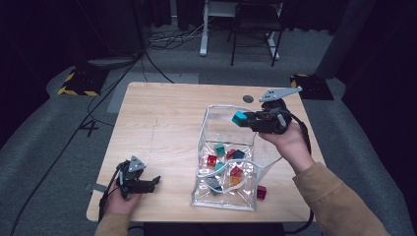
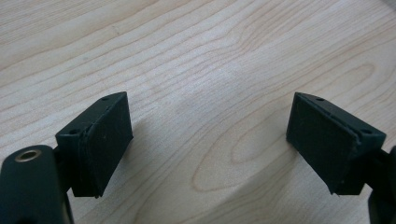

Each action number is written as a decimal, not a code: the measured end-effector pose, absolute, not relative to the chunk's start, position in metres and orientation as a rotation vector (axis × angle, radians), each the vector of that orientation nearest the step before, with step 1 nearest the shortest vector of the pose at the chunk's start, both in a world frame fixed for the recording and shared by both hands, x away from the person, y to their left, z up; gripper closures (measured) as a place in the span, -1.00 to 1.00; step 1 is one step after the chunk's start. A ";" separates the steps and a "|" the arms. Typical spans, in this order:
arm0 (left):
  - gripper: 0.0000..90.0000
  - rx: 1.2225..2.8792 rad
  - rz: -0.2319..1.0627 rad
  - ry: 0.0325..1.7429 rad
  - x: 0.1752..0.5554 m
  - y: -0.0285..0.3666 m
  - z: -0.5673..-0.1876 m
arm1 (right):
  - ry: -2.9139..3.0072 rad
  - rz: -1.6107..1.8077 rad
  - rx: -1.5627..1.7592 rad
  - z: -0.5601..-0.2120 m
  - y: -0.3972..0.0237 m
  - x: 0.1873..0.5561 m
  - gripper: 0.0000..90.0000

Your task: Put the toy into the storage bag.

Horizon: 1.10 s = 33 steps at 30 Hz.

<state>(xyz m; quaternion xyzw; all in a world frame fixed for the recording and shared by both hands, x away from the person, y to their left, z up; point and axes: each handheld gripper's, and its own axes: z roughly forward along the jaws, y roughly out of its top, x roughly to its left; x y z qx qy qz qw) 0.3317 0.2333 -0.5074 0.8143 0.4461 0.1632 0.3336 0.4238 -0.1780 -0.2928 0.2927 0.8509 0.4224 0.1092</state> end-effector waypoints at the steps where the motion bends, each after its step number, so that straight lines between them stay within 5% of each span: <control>1: -0.68 2.126 0.426 1.165 0.332 0.233 -0.507 | 2.512 1.228 0.860 -0.294 -0.176 0.424 0.49; 7: -0.68 2.125 0.426 1.165 0.332 0.233 -0.507 | 2.628 1.146 0.849 -0.303 -0.164 0.425 0.47; 10: -0.68 2.125 0.426 1.165 0.332 0.233 -0.507 | 2.705 1.069 0.814 -0.312 -0.154 0.425 0.08; 14: -0.68 2.126 0.426 1.164 0.332 0.233 -0.507 | 2.687 1.090 0.794 -0.311 -0.151 0.419 -0.04; 33: -0.68 2.125 0.425 1.165 0.332 0.233 -0.507 | 2.483 1.281 0.814 -0.278 -0.220 0.376 -0.10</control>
